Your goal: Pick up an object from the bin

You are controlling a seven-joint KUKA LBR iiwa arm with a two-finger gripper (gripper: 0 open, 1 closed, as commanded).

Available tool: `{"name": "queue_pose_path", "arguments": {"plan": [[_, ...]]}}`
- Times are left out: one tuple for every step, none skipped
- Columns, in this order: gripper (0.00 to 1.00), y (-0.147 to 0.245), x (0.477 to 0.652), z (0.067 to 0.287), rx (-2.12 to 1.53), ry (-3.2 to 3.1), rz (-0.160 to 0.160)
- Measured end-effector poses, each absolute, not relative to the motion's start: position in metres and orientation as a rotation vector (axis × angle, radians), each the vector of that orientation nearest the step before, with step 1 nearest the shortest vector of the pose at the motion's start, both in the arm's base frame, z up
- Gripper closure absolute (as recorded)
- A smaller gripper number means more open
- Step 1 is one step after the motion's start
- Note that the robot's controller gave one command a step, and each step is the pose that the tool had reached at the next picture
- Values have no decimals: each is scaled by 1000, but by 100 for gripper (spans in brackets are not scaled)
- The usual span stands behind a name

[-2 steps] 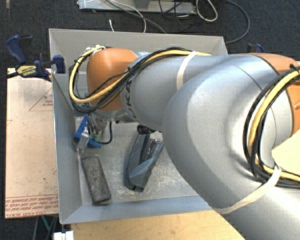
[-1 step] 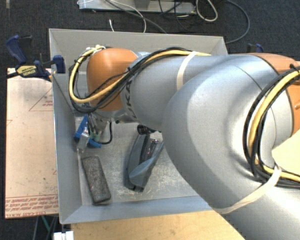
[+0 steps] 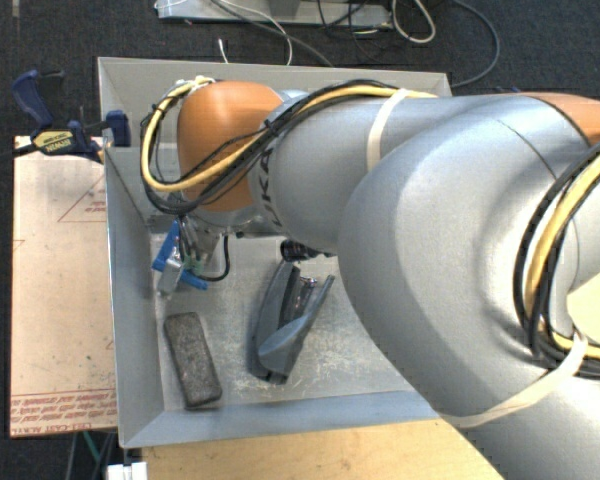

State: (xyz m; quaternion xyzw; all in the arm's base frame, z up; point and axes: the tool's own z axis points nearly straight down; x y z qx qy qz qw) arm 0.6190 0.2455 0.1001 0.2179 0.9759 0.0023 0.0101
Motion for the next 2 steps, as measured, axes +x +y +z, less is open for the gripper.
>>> {"name": "queue_pose_path", "arguments": {"plan": [[100,246,621,120,678,3041,13],[100,246,621,124,678,3041,13]]}}
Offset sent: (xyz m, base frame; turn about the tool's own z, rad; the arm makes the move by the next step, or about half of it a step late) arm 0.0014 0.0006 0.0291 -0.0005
